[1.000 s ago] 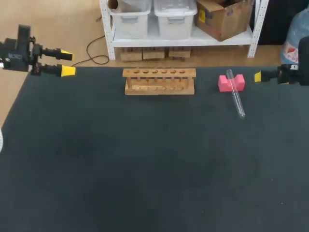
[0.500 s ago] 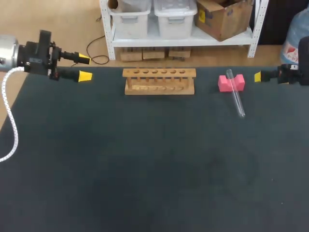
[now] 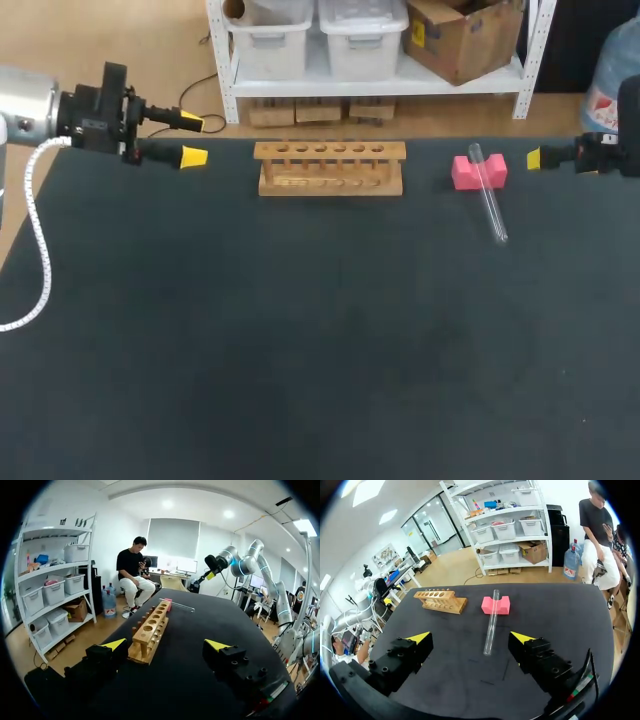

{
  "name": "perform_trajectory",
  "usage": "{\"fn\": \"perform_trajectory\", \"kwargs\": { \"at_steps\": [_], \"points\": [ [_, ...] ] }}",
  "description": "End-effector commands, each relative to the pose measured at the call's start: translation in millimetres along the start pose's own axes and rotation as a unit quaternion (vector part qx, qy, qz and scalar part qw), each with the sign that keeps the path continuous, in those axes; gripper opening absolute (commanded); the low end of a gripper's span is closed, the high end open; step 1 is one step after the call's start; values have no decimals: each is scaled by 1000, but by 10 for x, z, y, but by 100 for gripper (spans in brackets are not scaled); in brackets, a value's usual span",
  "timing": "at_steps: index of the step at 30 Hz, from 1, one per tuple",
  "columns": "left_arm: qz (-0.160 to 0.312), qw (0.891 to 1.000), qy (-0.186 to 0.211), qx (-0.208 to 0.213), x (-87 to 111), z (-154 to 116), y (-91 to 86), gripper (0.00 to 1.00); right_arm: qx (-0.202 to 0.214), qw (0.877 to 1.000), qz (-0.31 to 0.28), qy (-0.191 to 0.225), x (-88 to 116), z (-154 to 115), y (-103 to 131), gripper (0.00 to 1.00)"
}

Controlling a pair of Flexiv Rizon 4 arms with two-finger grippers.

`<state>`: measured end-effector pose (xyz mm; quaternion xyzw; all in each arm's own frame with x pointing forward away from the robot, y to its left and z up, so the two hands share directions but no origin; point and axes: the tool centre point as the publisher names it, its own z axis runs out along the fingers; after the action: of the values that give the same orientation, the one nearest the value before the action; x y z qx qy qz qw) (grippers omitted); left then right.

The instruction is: Grasp the test tube, adjust it, and insert it.

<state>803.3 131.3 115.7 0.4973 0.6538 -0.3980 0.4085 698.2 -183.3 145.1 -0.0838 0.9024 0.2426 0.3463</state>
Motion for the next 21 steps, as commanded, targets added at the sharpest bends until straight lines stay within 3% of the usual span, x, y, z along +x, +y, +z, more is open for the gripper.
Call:
{"fn": "perform_trajectory", "kwargs": {
  "at_steps": [1, 20, 21],
  "points": [
    [4, 1000, -5, -2, 14, 27, 26, 100, 6, 1000, 0, 0, 4, -11, 24, 100],
    [4, 1000, -5, -2, 14, 27, 26, 100, 6, 1000, 0, 0, 4, -11, 24, 100],
    [4, 1000, -5, -2, 14, 27, 26, 100, 24, 1000, -15, 1, -21, -5, 22, 100]
  ]
}}
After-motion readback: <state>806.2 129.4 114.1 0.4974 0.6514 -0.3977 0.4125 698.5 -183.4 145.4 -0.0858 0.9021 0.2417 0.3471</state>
